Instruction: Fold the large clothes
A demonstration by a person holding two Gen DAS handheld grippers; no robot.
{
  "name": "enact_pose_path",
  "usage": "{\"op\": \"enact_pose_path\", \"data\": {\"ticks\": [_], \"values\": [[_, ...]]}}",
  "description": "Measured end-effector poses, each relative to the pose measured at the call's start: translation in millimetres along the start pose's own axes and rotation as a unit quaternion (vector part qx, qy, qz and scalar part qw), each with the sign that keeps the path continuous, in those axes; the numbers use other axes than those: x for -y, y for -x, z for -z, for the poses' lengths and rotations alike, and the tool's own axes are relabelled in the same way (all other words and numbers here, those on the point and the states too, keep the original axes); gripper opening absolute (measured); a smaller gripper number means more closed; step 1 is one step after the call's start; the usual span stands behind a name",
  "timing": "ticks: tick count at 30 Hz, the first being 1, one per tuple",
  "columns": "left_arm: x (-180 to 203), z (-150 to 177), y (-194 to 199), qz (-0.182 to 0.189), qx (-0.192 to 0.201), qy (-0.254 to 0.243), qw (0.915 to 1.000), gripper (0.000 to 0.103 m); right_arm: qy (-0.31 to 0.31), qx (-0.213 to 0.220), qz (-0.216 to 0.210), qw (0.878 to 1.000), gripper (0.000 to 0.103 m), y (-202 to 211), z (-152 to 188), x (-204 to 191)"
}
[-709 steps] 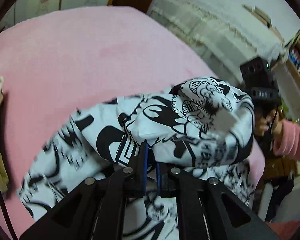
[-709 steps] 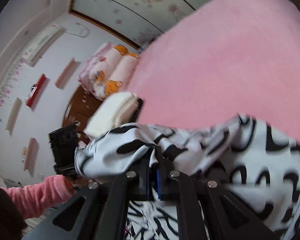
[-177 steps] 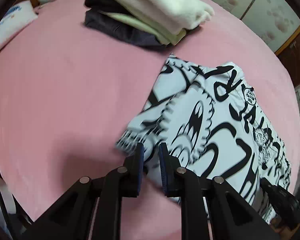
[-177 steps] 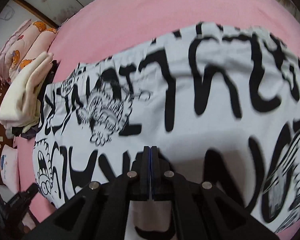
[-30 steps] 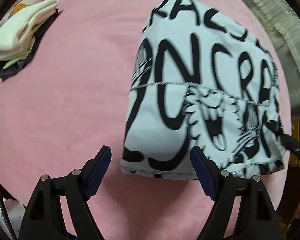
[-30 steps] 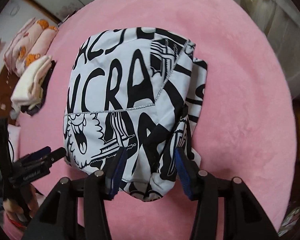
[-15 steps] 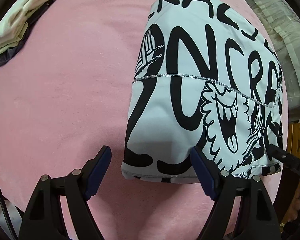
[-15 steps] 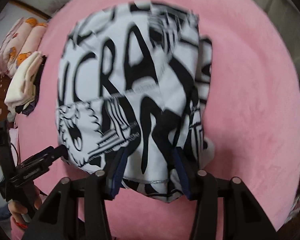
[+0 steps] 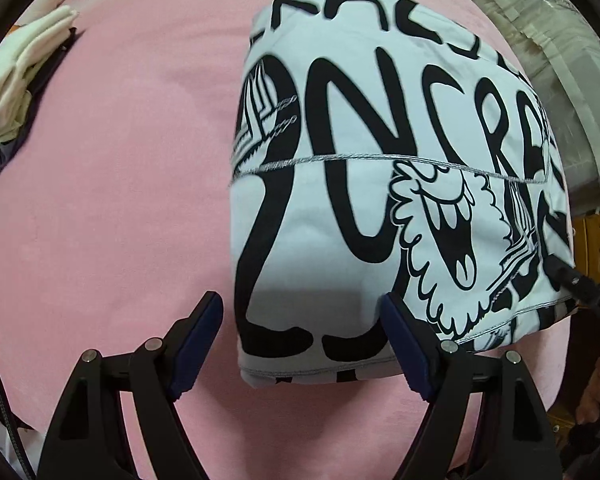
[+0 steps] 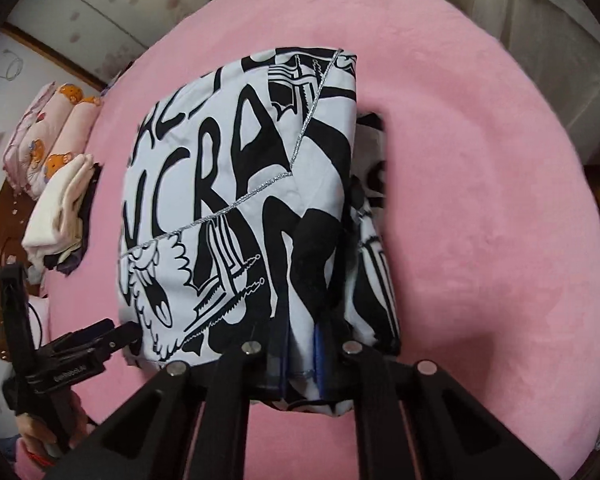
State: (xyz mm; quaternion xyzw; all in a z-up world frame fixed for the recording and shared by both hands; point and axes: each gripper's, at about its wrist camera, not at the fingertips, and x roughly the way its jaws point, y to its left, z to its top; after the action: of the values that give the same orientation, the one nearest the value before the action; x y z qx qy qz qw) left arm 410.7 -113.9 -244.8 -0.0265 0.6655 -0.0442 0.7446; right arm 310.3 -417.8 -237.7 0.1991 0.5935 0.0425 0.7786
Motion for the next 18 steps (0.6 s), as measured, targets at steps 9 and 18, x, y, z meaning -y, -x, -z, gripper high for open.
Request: {"op": "enact_pose_path", "data": {"ticks": [9, 18], "values": [[-17.4, 4.0, -25.2, 0.03, -0.021, 0.026, 0.999, 0.08, -0.076, -0.008, 0.037, 0.996, 0.011, -49.5, 33.3, 32.0], [-35.1, 16.6, -5.7, 0.014, 0.022, 0.03, 0.9992, 0.06, -0.022, 0.034, 0.059, 0.997, 0.014, -31.8, 35.9, 1.4]]}}
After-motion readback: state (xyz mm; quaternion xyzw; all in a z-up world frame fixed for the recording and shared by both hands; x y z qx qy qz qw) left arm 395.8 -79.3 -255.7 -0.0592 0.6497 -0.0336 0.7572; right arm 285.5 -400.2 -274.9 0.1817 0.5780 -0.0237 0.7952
